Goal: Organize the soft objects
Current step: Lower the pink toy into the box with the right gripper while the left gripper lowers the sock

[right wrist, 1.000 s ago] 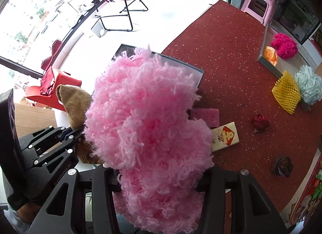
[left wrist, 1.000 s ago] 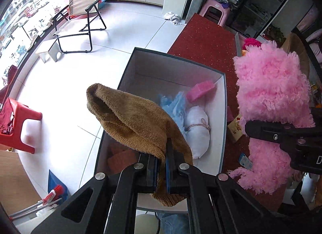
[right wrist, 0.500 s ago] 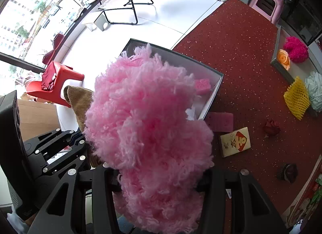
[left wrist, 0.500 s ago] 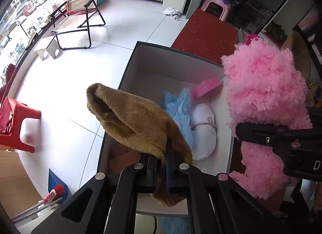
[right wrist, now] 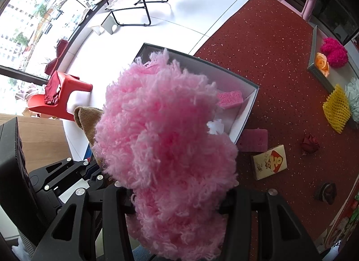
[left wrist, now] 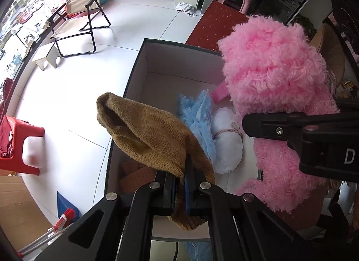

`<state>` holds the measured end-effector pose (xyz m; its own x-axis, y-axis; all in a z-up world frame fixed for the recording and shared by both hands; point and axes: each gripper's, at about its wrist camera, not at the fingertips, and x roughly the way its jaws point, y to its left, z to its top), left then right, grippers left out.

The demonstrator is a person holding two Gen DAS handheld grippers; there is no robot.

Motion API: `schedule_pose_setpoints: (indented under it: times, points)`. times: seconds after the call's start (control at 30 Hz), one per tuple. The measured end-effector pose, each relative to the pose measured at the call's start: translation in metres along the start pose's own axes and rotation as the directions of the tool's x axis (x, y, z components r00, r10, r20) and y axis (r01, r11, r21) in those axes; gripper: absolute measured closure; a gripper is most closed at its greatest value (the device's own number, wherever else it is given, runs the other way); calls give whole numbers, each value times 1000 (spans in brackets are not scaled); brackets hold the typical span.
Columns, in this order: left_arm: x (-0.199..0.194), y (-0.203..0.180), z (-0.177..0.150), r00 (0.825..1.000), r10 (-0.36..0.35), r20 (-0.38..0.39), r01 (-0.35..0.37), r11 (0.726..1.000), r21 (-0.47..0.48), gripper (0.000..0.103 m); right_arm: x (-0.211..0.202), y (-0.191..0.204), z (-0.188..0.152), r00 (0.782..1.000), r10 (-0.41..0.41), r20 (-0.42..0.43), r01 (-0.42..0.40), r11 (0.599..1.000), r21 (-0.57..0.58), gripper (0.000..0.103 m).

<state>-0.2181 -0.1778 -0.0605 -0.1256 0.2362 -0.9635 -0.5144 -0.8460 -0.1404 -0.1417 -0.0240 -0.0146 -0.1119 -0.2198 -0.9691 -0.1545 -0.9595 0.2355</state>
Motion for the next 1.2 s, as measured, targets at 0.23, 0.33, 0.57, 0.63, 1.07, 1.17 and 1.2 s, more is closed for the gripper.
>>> schedule_pose_setpoints:
  times: [0.23,0.33,0.57,0.63,1.07,1.17,1.2]
  points:
    - [3,2,0,1000,-6,-11,6,1000,0,97,6,2,4,1000,-6,-6,6,1000,5,52]
    - [3,2,-1,1000,-8,-11,8,1000,5,97,8,4,5,1000,-10,-9,10,1000,6,52]
    - [2,0,0,1000,-8,-8,8,1000,21,97,9,8,8,1000,-8,-8,8,1000,2,52]
    - [2,0,1,1000,-8,-9,8,1000,21,97,9,9,9,1000,-8,-6,8,1000,0,52]
    - [7,-3,1,1000,-11,-23,11,999,30,97,14,8,12,1000,-15,-15,16,1000,7,52]
    - [9,-3,2,1000,-10,-29,11,999,30,97,15,10,14,1000,-18,-17,18,1000,5,52]
    - [11,-3,2,999,-10,-33,11,999,31,97,16,10,15,1000,-18,-18,18,1000,4,52]
